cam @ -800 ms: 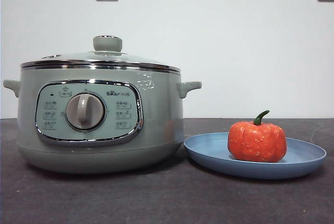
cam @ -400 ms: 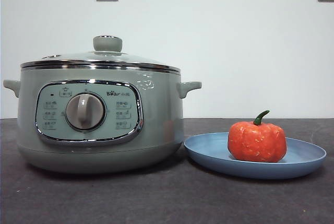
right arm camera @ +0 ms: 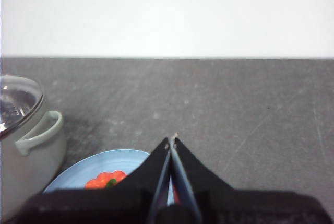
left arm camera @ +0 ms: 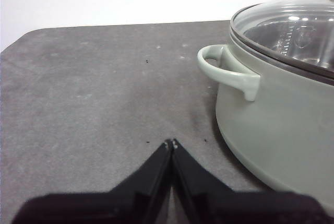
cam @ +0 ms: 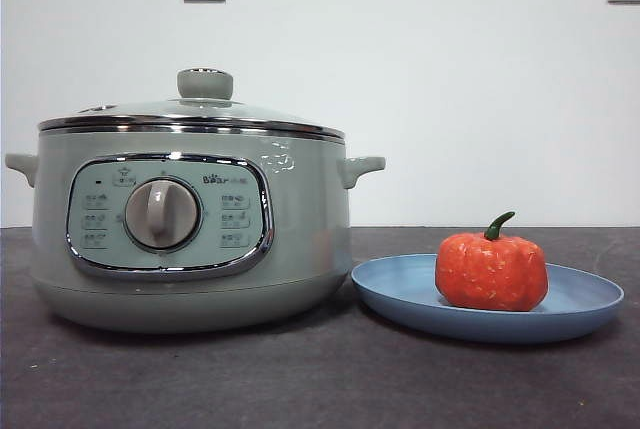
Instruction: Take the pumpkin out from the steamer,put the pumpkin in the blue plate,close the lid
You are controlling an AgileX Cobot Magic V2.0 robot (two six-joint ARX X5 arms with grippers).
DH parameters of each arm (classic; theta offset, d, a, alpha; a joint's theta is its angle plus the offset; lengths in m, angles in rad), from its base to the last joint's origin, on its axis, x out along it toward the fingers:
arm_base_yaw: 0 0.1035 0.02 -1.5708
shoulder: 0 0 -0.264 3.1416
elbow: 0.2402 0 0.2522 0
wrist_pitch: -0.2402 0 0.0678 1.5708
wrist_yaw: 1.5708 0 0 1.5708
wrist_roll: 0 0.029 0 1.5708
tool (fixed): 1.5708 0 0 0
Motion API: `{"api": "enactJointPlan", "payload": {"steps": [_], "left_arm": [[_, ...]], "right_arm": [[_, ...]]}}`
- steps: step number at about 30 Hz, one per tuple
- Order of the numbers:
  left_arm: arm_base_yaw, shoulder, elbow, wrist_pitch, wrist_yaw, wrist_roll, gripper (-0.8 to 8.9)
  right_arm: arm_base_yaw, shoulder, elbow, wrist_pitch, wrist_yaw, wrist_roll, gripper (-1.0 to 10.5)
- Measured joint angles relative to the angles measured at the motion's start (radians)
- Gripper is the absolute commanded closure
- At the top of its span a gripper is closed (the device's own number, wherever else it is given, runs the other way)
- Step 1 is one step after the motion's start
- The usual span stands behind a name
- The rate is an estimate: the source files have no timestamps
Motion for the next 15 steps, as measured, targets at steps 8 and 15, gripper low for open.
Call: {"api": "enactJointPlan", "payload": {"steps": [8,15], "left_arm": [[0.000,0.000,0.000,0.000,0.000,0.000,8.16],[0.000,0.001,0.000,0.000,0.000,0.000,8.16]], "right_arm": [[-0.106,-0.166,-0.328,0.114,-0.130,0.002,9.5],[-0.106,-0.175,-0.325,0.095,-0.129,0.006,9.5]]}}
